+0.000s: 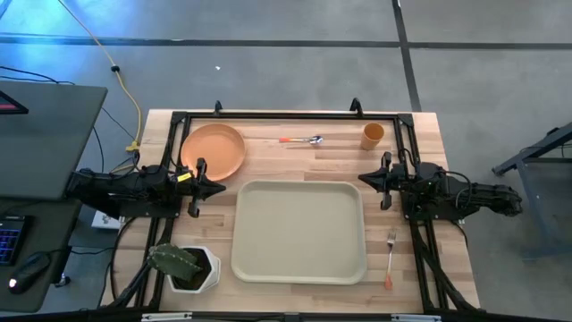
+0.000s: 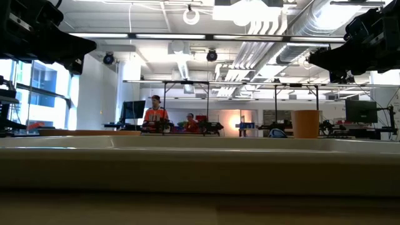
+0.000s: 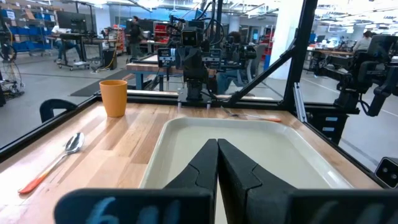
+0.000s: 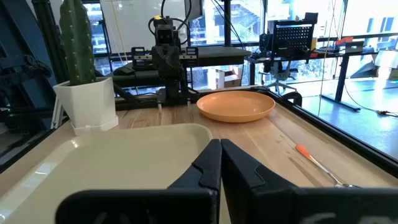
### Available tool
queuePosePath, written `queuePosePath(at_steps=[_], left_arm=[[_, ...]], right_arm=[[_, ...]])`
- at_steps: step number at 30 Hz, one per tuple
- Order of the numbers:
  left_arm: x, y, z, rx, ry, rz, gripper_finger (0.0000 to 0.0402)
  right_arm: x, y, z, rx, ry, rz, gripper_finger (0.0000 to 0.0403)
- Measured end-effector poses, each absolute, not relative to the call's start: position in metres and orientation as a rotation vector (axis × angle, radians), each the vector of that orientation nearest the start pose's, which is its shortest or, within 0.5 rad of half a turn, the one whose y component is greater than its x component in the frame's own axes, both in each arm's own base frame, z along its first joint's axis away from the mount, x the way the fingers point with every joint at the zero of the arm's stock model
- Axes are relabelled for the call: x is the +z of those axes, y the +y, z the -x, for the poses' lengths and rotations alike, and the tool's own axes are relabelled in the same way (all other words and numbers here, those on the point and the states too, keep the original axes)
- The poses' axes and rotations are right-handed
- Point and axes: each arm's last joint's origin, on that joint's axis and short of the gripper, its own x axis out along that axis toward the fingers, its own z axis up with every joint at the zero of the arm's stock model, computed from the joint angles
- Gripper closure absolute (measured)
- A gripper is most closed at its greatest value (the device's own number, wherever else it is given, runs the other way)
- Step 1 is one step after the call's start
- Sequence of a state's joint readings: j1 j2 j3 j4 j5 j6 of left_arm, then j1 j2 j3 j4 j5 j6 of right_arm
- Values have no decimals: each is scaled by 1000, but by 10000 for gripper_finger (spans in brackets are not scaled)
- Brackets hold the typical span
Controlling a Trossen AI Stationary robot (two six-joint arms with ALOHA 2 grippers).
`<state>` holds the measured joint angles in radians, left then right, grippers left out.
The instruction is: Pick and place plate/cup/fork/spoon on tray
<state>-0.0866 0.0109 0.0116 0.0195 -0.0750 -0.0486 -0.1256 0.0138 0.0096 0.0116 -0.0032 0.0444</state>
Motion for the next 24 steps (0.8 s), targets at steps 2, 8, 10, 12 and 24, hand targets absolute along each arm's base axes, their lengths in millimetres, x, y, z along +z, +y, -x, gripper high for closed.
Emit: queuePosePath(at_steps=[2, 8, 10, 12, 24], left_arm=[[170, -6, -97, -6, -31, 52, 401], [192, -4, -94, 47, -268, 69, 401], [202, -2, -91, 125, -369, 83, 401], [211, 1, -87, 216, -474, 127, 401], [306, 11, -119, 556, -124, 155, 401]], right_arm=[[167, -12, -97, -122, -10, -44, 402], [167, -12, -97, -122, -10, -44, 402], [167, -12, -97, -122, -11, -44, 402], [167, -12, -97, -122, -10, -44, 402], [167, -12, -97, -123, -9, -44, 402]])
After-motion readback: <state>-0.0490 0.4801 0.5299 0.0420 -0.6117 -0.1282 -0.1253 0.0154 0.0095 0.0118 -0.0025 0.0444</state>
